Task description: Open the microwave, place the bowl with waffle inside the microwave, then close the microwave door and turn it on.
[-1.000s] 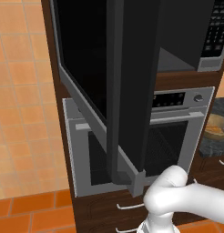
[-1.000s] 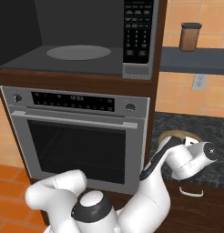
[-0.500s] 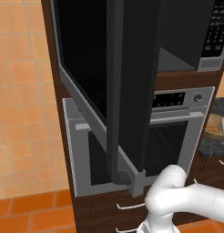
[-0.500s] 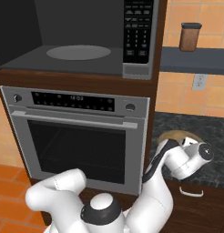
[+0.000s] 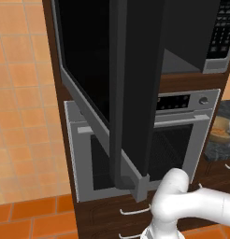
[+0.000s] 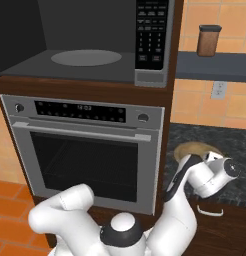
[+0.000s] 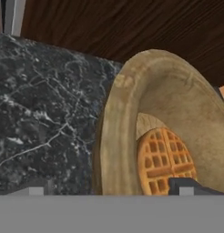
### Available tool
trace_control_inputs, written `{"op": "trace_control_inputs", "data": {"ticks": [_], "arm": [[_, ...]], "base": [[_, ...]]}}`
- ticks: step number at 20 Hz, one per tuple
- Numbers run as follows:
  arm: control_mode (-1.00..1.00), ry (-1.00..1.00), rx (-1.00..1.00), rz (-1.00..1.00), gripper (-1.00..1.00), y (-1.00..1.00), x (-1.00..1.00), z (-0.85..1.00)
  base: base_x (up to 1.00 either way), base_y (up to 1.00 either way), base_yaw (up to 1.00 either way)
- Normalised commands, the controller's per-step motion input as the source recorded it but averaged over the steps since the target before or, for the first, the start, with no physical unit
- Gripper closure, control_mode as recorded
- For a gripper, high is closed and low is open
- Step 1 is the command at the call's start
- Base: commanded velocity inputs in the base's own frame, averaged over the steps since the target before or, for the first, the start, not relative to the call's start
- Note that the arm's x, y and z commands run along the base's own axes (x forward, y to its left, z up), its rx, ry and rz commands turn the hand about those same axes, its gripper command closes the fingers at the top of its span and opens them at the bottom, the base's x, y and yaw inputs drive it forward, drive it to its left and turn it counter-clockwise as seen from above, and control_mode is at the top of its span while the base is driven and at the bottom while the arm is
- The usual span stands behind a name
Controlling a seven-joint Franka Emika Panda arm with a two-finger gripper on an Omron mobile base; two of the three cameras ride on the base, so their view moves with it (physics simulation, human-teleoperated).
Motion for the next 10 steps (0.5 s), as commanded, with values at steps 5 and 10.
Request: {"op": "trace_control_inputs", "data": {"ticks": [5, 10], "arm": [[-1.0, 0.01, 0.0, 0.0, 1.0, 0.05, 0.18, -0.07], [-1.0, -0.12, 0.0, 0.02, 1.0, 0.0, -0.46, 0.01]], "base": [[0.0, 0.0, 0.0], [0.0, 0.0, 0.0]]}}
